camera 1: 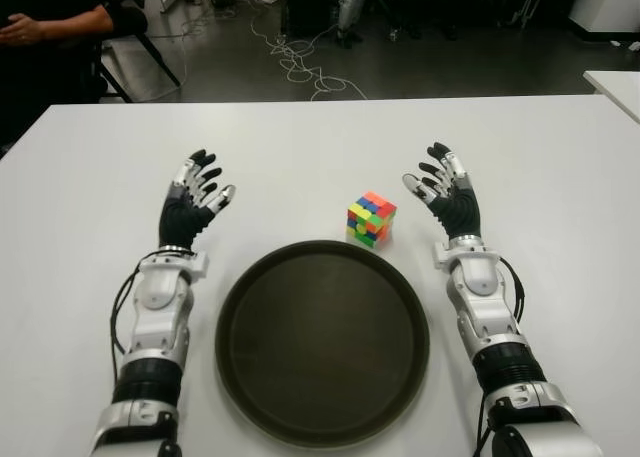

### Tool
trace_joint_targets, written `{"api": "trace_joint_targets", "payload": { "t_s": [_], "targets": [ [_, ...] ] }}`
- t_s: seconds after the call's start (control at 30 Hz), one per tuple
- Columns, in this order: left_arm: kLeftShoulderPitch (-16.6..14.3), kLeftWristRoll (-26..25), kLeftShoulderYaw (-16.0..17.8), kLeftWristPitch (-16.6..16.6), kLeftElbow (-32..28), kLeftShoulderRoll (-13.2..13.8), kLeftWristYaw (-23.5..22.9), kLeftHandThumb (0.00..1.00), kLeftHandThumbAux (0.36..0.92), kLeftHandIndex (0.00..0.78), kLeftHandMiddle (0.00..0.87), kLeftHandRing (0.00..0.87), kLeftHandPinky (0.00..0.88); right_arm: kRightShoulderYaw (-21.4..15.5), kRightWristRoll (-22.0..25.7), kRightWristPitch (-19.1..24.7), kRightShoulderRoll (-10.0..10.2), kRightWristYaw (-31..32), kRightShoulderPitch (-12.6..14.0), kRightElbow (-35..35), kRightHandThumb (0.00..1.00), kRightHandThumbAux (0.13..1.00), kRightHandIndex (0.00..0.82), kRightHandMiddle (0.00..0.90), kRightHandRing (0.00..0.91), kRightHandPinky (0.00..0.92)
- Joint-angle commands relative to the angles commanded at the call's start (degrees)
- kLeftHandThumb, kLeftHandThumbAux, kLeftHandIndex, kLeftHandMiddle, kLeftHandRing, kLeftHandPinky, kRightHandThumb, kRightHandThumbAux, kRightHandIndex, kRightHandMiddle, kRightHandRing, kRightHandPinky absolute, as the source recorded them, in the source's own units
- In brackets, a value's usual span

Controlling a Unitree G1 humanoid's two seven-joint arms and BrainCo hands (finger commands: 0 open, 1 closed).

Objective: Pick up the Rubik's Cube and put it in the plate

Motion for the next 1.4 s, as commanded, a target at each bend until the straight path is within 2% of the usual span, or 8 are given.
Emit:
{"api": "trace_joint_targets", "payload": {
  "t_s": [0.47,1.4],
  "targets": [
    [-0.1,0.1,0.0,0.2,-0.2,-0.1,0.5,0.102,0.799,0.075,0.154,0.141,0.113,0.4,-0.4,0.7,-0.4,0.5,-0.1,0.0,0.179,0.624,0.042,0.133,0.160,0.188],
    [1.0,1.3,-1.4,1.3,-2.1,1.0,-1.3,0.096,0.781,0.056,0.131,0.124,0.113,0.1,-1.4,1.5,-0.4,-0.9,0.3,-2.4,0.192,0.642,0.043,0.117,0.142,0.177]
  ]
}}
